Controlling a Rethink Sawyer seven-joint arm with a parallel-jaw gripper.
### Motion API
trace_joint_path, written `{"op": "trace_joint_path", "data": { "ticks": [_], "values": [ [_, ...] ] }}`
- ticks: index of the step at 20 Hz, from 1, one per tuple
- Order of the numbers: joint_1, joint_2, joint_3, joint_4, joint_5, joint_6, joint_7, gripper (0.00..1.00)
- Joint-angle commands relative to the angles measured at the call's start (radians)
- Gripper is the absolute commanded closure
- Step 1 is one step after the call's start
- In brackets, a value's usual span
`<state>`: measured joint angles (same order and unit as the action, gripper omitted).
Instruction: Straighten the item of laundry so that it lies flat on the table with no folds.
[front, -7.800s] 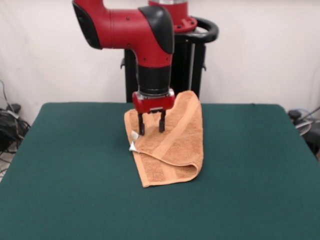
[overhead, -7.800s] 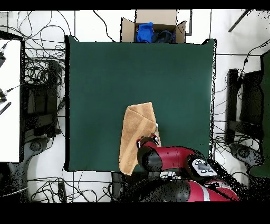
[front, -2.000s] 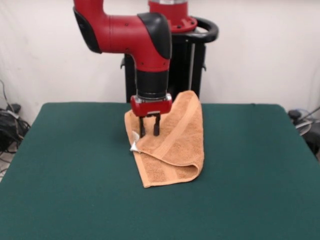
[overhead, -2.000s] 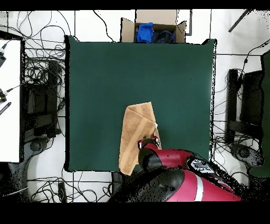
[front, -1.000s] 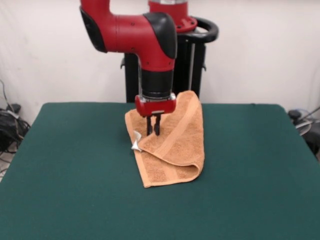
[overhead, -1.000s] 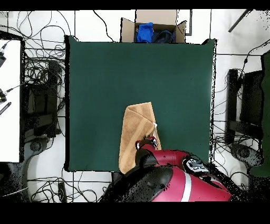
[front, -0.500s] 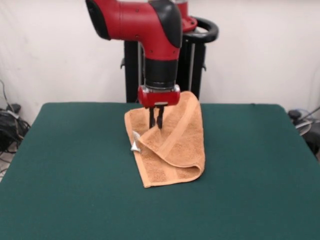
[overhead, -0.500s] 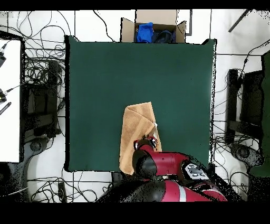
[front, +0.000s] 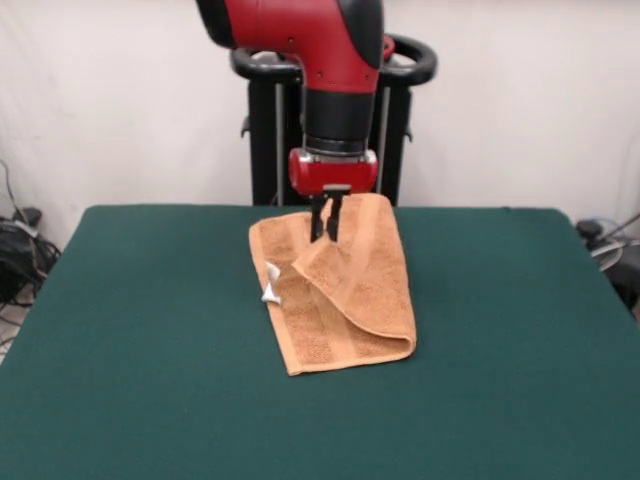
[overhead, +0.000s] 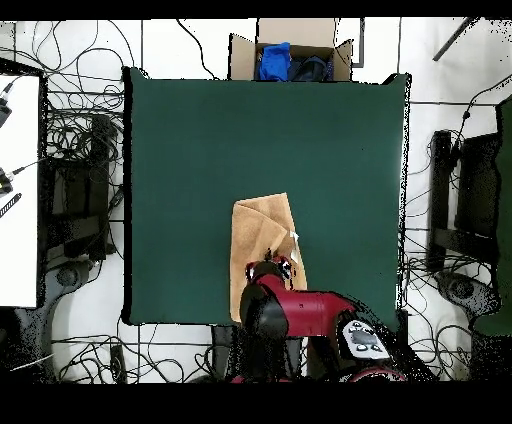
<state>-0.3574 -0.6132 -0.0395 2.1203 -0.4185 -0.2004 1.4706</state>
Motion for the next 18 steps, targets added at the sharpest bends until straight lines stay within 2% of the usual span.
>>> {"op": "trace_joint_path", "data": {
  "ticks": [1,10,18],
  "values": [
    [0.069,0.012,0.016,-0.002,0.101,0.041,0.231,1.00],
    [0.200,0.003,-0.053,0.073,0.205,-0.028,0.285,1.00],
    [0.285,-0.111,-0.083,0.164,0.291,0.022,0.291,1.00]
  ]
}}
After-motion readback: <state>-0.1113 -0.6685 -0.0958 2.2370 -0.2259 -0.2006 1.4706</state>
